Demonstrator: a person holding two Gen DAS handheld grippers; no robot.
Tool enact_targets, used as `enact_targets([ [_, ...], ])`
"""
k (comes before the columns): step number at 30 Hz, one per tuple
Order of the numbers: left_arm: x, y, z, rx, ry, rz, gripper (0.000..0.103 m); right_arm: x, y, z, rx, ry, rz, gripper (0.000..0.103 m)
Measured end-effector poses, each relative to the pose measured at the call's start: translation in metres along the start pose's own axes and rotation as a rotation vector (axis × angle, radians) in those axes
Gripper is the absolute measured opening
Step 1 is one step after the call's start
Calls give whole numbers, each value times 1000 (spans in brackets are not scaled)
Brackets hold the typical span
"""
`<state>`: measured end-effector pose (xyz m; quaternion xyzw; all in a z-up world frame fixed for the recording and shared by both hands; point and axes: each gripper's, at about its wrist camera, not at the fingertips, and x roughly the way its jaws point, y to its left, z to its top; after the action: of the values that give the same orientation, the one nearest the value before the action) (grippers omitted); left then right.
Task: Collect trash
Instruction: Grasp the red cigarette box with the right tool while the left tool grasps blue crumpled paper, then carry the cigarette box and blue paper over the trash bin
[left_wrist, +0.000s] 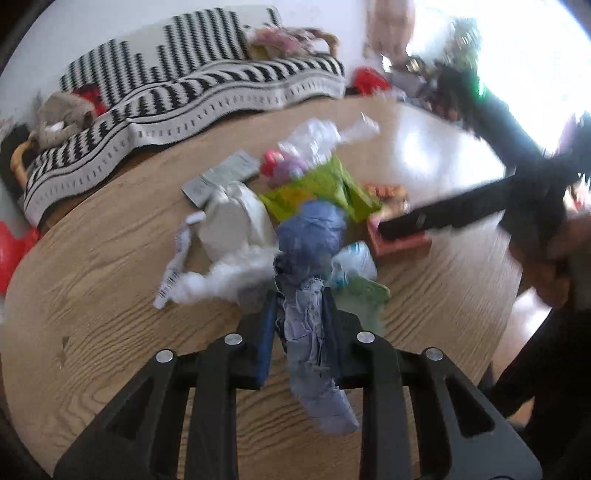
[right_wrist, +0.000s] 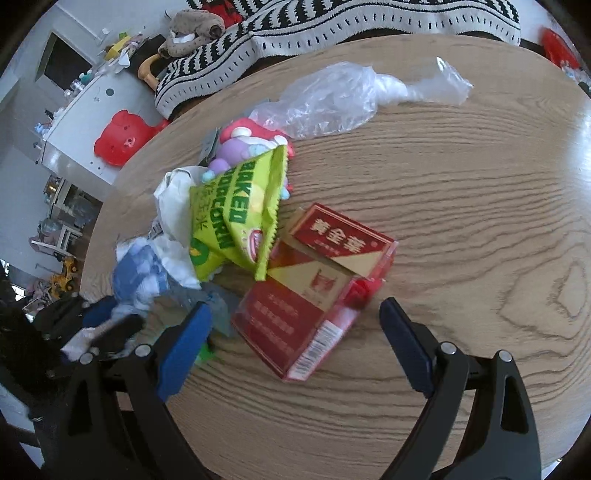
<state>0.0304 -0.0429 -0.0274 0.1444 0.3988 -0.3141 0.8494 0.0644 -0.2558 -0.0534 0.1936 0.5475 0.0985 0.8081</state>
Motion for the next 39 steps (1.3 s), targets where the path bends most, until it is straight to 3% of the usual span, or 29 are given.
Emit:
enact_targets([
  [5,-14,5,9,-84,-35,-17,23,7,12,2,-16,-27,-84,89],
  [9,-19,6,12,-115,-47,17,23,11,18,0,-51,-38,-152,88],
  [14,-19,9,14,-158,-46,34,23,12,21,-10,-134,-57,-254,77],
  [22,-17,2,23,-198,-47,51,23,-13,16,-19,-175,-128,-293,61],
  [31,-10,-18,40,-201,-48,38,23,-68,-1,-30,-153,-223,-273,59],
  [39,2,-49,53,-161,-35,10,23,-94,-27,-37,-116,-247,-280,58],
])
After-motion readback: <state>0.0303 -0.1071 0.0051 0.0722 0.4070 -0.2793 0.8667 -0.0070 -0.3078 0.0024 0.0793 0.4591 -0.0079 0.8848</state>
